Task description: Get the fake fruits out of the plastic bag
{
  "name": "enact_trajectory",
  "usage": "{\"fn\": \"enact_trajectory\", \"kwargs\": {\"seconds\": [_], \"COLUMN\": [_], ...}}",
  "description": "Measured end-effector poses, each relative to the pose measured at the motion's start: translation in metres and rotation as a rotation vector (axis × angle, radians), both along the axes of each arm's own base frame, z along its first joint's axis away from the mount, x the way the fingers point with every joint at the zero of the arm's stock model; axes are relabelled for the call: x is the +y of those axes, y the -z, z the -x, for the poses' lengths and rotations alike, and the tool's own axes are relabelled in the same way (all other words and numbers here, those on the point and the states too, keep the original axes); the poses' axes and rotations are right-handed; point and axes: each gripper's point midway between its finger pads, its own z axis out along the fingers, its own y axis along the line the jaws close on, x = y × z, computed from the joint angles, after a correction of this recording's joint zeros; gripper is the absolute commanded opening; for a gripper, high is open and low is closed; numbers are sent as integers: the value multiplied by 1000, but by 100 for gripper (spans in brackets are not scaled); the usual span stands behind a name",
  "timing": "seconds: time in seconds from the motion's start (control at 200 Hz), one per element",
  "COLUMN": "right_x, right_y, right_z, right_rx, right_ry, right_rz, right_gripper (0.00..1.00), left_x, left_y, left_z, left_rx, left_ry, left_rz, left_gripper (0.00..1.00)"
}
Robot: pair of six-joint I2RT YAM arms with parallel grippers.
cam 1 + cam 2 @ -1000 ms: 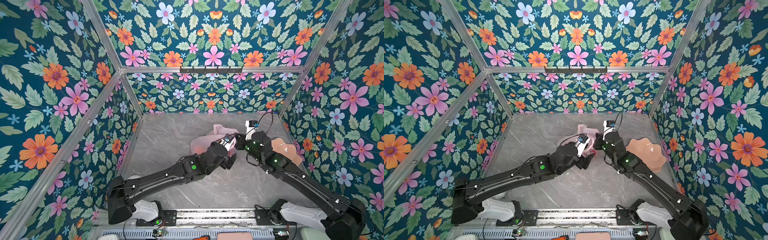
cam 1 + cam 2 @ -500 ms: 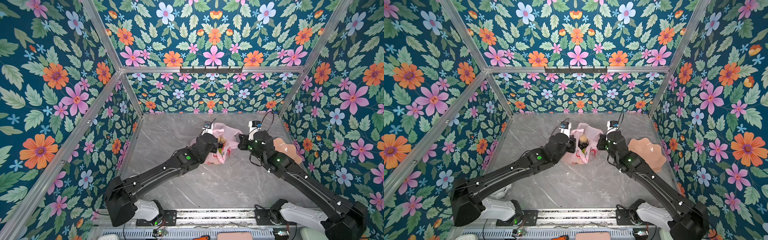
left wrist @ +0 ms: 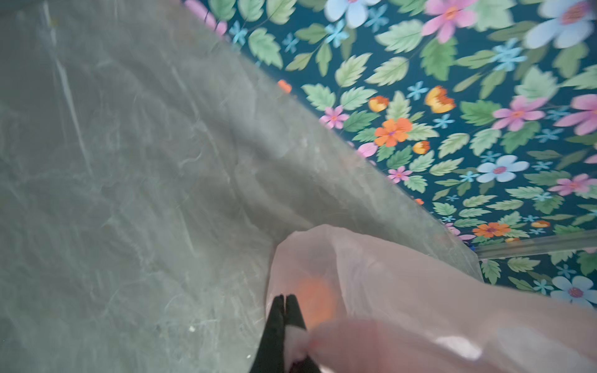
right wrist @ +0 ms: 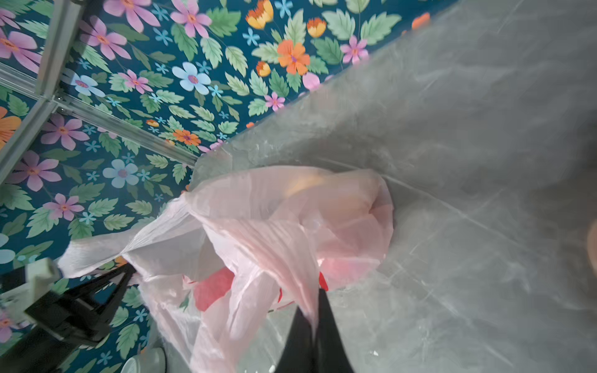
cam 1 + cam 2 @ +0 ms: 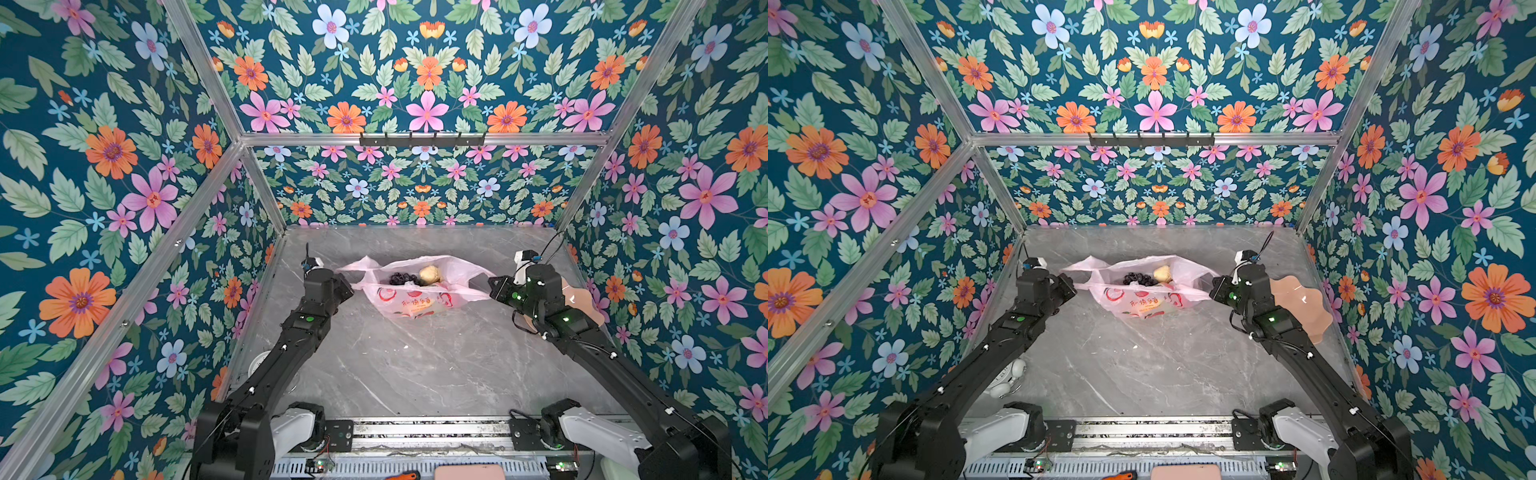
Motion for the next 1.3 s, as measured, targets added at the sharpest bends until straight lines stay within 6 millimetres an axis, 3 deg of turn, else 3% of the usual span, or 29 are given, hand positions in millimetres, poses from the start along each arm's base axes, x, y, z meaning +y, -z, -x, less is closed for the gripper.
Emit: {"fn": "enact_trajectory", "kwargs": {"seconds": [0.115,0.205,0.415,0.545,0.74,0.905,1.045,1.12,1.185,1.3], "right_x": [-3,-5,-1,8,14,19,21,21,21,19], "right_y": [24,31,14,-5,-20,-27,-31,-32,-33,-35], "right_z": [0,-2,-5,-2,3,6,7,7,7,7], "right_rx": [73,93,53,2,-36,-51,-58,-61,-64,-72], "right_ry": [28,41,18,-21,-53,-76,-86,-84,-83,-79], "right_rz": [8,21,30,36,52,67,76,79,82,88], "right_gripper": [0,0,0,0,0,0,0,0,0,0], "left_x": [-2,-8,-59,-69,-51,-55,-41,-49,-72,-114], "left_y": [25,30,3,-18,-54,-96,-140,-164,-164,-124], "left_z": [0,4,24,47,86,106,112,106,95,90], "left_rx": [80,100,41,5,-42,-96,-160,-178,-161,-60], "left_ry": [22,45,179,177,86,75,43,67,134,310], "left_rz": [11,13,-54,-128,-192,-246,-284,-323,-363,-430], "left_gripper": [0,0,44,57,60,67,63,63,62,60]}}
